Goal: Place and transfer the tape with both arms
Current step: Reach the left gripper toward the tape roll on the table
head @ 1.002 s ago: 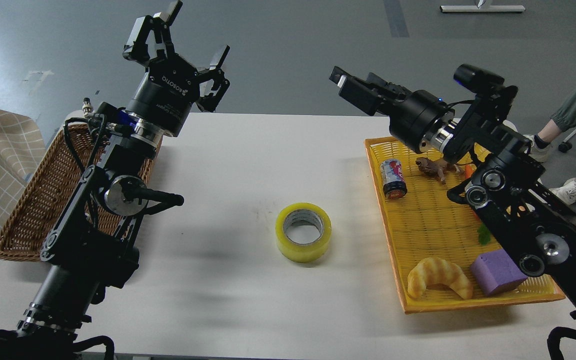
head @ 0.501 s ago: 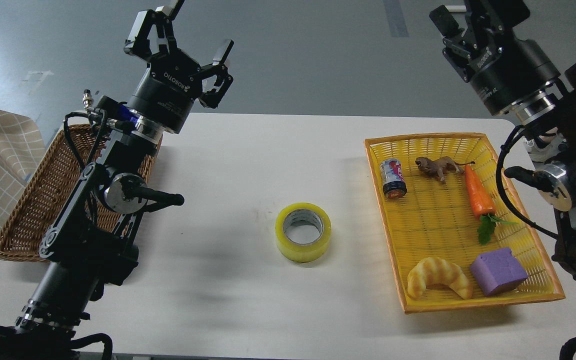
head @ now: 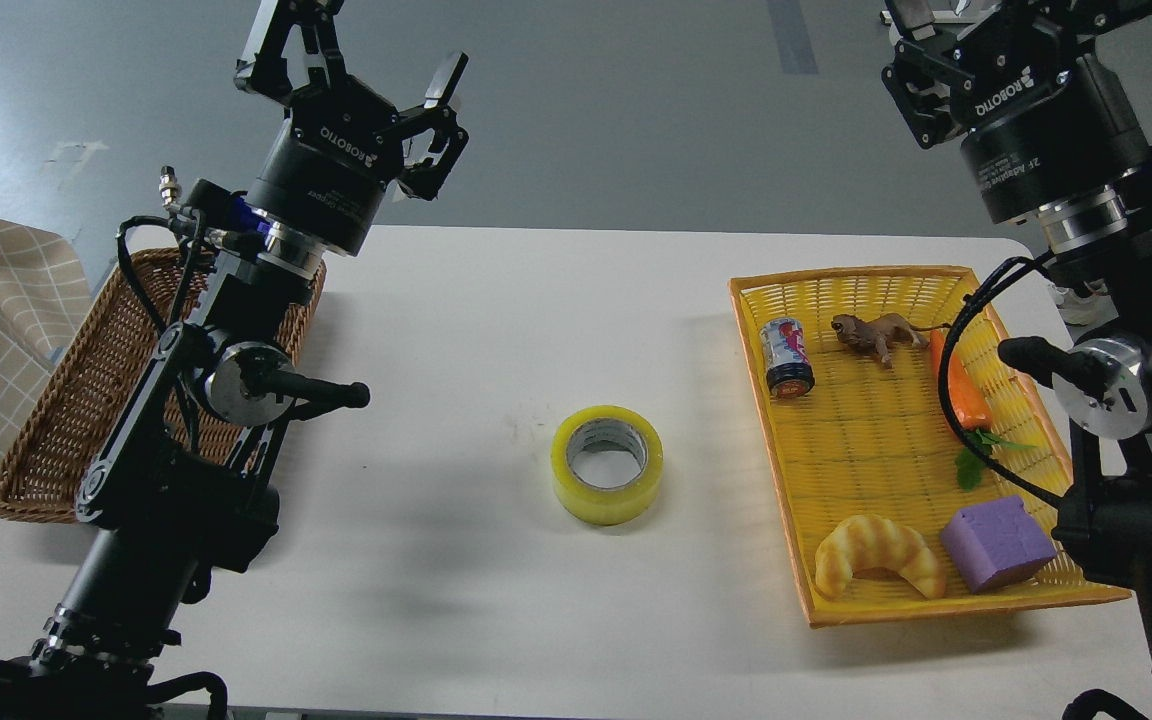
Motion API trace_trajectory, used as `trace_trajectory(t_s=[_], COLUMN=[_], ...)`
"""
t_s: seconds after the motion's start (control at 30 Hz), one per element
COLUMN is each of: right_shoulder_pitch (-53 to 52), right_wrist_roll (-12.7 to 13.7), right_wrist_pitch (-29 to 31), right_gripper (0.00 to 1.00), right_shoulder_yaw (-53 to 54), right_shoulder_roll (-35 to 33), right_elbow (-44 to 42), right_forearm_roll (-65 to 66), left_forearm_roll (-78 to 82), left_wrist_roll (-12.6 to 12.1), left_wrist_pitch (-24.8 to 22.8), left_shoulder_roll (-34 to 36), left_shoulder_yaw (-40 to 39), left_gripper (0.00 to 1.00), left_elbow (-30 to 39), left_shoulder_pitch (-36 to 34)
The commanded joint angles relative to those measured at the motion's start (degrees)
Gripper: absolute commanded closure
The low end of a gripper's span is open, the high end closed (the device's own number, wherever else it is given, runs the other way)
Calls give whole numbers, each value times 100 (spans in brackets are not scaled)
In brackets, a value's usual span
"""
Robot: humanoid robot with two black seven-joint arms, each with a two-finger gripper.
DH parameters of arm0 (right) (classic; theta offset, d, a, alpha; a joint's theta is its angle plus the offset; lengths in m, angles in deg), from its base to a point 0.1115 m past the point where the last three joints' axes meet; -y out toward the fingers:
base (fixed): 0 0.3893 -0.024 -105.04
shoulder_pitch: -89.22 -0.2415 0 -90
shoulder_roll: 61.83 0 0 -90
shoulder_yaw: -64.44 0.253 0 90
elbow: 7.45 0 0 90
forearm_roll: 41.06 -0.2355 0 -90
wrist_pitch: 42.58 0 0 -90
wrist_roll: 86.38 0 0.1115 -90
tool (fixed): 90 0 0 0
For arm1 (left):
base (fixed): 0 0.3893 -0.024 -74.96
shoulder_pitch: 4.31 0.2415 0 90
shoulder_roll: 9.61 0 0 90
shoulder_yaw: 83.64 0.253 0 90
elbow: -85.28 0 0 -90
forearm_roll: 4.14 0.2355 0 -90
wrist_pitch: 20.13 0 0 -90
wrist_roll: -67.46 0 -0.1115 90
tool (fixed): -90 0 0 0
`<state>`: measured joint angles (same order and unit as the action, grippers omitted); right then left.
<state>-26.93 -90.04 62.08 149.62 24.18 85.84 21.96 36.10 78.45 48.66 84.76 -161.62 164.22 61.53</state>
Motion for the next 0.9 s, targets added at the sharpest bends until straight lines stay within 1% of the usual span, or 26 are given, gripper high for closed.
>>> trace_trajectory(t_s=[0.0, 0.03, 0.07, 0.1, 0.13, 0.17, 0.23, 0.4, 0.47, 0.57, 0.63, 0.7, 0.8, 0.87], right_shoulder_pitch=[5, 5, 14, 23, 23, 23, 5, -30, -39, -39, -30, -13, 14, 31], right_wrist_roll=[-3, -3, -3, -3, -3, -3, -3, 6, 6, 6, 6, 6, -3, 6], right_wrist_pitch=[-7, -7, -7, -7, -7, -7, -7, -24, -24, -24, -7, -7, -15, -24], right_gripper=[0, 0, 0, 0, 0, 0, 0, 0, 0, 0, 0, 0, 0, 0], right_shoulder_yaw=[-10, -2, 7, 7, 7, 7, 7, -2, 7, 16, 34, 34, 34, 34], right_shoulder_roll=[12, 3, 3, 3, 3, 3, 3, -6, -32, -58, -59, -59, -59, -50], right_elbow=[-4, 5, 5, -13, -21, -22, -22, 22, 92, 119, 119, 119, 110, 110], right_forearm_roll=[0, 0, 0, 0, 0, 0, 0, 9, 18, 9, 9, 9, 18, 18], left_forearm_roll=[857, 1742, 2246, 3287, 3793, 4260, 5760, 7652, 8303, 8476, 8476, 8476, 8476, 8476], left_wrist_roll=[254, 455, 562, 737, 773, 765, 765, 747, 747, 695, 520, 125, -122, -158], left_wrist_pitch=[134, 370, 555, 992, 1205, 1355, 1567, 1813, 1822, 1822, 1813, 1813, 1813, 1813], left_shoulder_roll=[20, 46, 29, 37, 37, 37, 98, 581, 687, 679, 679, 714, 740, 749], left_shoulder_yaw=[81, 99, 99, 116, 134, 195, 929, 1863, 2154, 2357, 2533, 2857, 3095, 3183], left_gripper=[2, 2, 2, 2, 2, 2, 2, 2, 2, 2, 2, 2, 2, 2], left_elbow=[95, 183, 236, 271, 272, 245, 245, 561, 570, 535, 413, 185, 44, 17], left_shoulder_pitch=[-88, -123, -150, -194, -203, -220, -203, -37, 8, 34, 43, 0, -27, -1])
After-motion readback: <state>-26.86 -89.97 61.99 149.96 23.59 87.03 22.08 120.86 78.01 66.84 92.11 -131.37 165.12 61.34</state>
